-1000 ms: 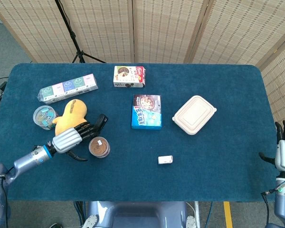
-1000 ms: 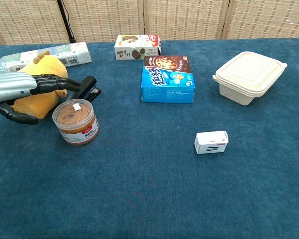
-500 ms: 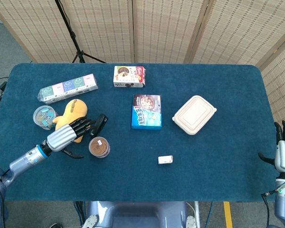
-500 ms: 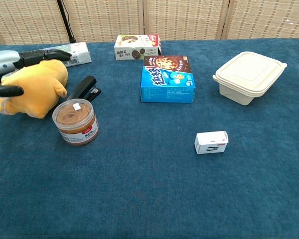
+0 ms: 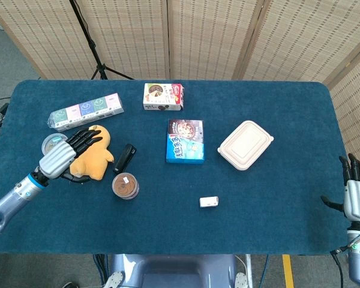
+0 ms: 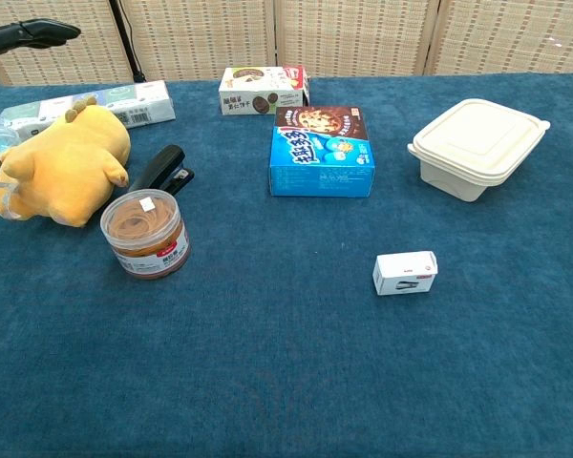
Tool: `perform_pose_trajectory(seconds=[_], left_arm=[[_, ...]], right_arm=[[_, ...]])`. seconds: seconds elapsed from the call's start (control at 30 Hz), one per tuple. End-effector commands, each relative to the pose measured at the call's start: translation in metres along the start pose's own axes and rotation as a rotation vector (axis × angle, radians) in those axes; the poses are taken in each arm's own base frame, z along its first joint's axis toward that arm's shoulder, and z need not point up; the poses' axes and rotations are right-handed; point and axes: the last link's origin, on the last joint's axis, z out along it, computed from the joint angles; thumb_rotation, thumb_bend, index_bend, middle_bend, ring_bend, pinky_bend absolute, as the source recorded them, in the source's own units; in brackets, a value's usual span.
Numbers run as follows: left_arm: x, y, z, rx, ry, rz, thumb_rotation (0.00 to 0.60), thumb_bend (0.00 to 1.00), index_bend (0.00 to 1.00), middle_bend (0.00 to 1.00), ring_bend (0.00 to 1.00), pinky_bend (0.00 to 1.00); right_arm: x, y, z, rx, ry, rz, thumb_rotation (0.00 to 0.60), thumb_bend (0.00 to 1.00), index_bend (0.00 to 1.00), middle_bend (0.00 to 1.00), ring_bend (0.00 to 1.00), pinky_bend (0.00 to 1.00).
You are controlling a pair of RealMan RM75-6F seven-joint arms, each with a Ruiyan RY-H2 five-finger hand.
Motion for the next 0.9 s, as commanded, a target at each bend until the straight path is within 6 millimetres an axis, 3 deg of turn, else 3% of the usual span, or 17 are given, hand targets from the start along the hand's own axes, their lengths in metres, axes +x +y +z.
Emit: perform_pose_trajectory(seconds=[0.03, 0.3, 0.57, 0.9], left_arm=[[0.008, -0.005, -0.026, 0.125, 0.03, -0.018, 0.008, 0.0, 0.0, 0.0, 0.0, 0.0], [0.023, 0.026, -0.07, 0.359, 0.079, -0.075, 0.114, 0.0, 0.0, 0.0, 0.0, 0.0], [0.022, 0.045, -0.111, 0.545, 0.094, -0.108, 0.181, 0.0, 0.0, 0.0, 0.0, 0.0], [0.028, 0.062, -0.138, 0.63, 0.065, 0.002, 0.342, 0.0, 0.0, 0.0, 0.0, 0.0]], right_arm=[[-0.001, -0.002, -0.004, 0.035, -0.018, -0.001, 0.6, 0.0, 0.0, 0.0, 0.0, 0.0], [0.01, -0.011, -0.011, 0.106, -0.004, 0.049, 0.6, 0.0, 0.0, 0.0, 0.0, 0.0], [0.027, -0.018, -0.022, 0.162, 0.019, 0.101, 0.6, 0.0, 0.0, 0.0, 0.0, 0.0], [0.037, -0.022, -0.03, 0.184, 0.036, 0.113, 0.6, 0.0, 0.0, 0.0, 0.0, 0.0]])
